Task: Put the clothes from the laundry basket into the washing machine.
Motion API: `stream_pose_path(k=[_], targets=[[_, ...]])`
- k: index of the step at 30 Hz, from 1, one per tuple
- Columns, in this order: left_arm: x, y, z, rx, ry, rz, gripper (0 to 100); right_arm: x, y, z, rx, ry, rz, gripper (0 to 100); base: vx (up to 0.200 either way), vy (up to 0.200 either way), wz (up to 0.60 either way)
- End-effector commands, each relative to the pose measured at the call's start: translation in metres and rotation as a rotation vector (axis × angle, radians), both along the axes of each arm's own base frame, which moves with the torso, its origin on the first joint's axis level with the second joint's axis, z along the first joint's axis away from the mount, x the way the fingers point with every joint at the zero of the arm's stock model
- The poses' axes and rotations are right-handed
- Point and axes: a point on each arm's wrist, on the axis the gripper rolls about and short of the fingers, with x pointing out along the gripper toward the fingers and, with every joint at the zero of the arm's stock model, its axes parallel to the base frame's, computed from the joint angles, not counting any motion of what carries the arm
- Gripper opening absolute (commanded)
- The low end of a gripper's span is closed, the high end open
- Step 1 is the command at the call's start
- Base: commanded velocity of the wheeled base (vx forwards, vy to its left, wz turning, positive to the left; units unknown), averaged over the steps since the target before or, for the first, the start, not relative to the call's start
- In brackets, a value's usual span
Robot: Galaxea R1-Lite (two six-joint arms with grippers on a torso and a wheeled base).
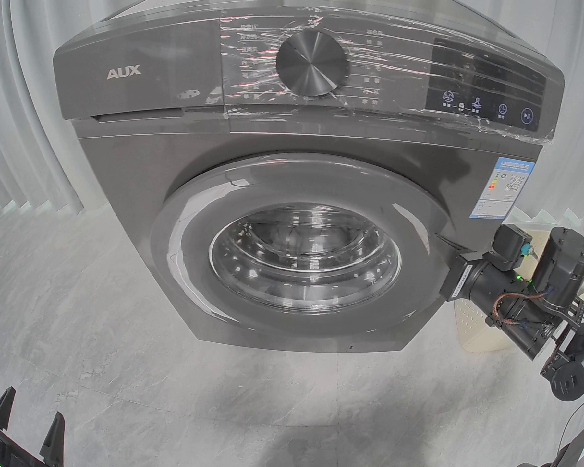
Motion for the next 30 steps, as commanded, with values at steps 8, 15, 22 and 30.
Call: stream_pose_path(k=[8,15,22,30], targets=[[0.0,0.0,-0.005,-0.006,0.0,-0.001,100,-0.042,0.001,-0.003,-0.017,0.017,0.147,0,0.0,0.0,0.0],[0.0,0.0,-0.005,-0.006,0.001,-0.001,100,-0.09,-0.028,-0.011,-0.073,0.004,0.197,0,0.0,0.0,0.0],[0.0,0.0,-0.005,-0.005,0.003,-0.003,100,-0.122,-0.056,-0.013,-0.062,-0.007,0.172,100,0.0,0.0,0.0],[0.0,0.0,-0.005,-0.008,0.003,-0.004,100,-0.145,-0.083,-0.014,-0.091,0.001,0.088,100,0.0,0.0,0.0]])
